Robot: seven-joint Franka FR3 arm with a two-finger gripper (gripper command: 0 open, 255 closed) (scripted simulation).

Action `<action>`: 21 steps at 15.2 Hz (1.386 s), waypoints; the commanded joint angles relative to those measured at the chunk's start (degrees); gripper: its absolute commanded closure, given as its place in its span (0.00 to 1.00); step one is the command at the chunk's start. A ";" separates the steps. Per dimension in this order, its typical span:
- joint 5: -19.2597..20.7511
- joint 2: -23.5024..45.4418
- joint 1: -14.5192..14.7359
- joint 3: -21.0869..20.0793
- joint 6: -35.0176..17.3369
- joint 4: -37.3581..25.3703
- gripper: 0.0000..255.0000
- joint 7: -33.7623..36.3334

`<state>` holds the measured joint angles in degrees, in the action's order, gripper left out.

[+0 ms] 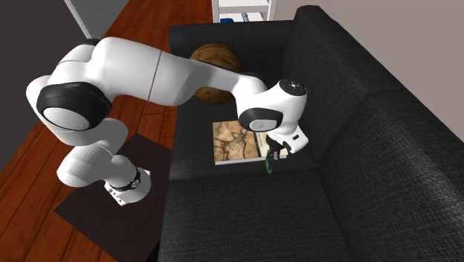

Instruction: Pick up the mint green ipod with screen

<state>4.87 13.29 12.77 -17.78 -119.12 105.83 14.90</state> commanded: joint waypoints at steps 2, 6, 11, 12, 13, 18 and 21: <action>0.36 0.85 0.10 0.08 -1.79 0.96 0.00 0.27; 0.37 0.90 0.11 0.09 -1.71 0.84 1.00 0.27; 0.37 0.89 0.10 0.09 -1.70 0.84 1.00 0.26; 0.37 0.89 0.10 0.09 -1.71 0.84 1.00 0.26; 0.36 0.86 0.10 0.09 -1.78 0.95 1.00 0.27; -0.23 -0.53 -0.01 -0.08 1.67 -1.18 1.00 -0.14; -0.53 -1.23 -0.06 -0.15 3.77 -2.63 1.00 -0.34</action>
<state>4.41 12.17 12.75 -17.93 -116.23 103.97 14.68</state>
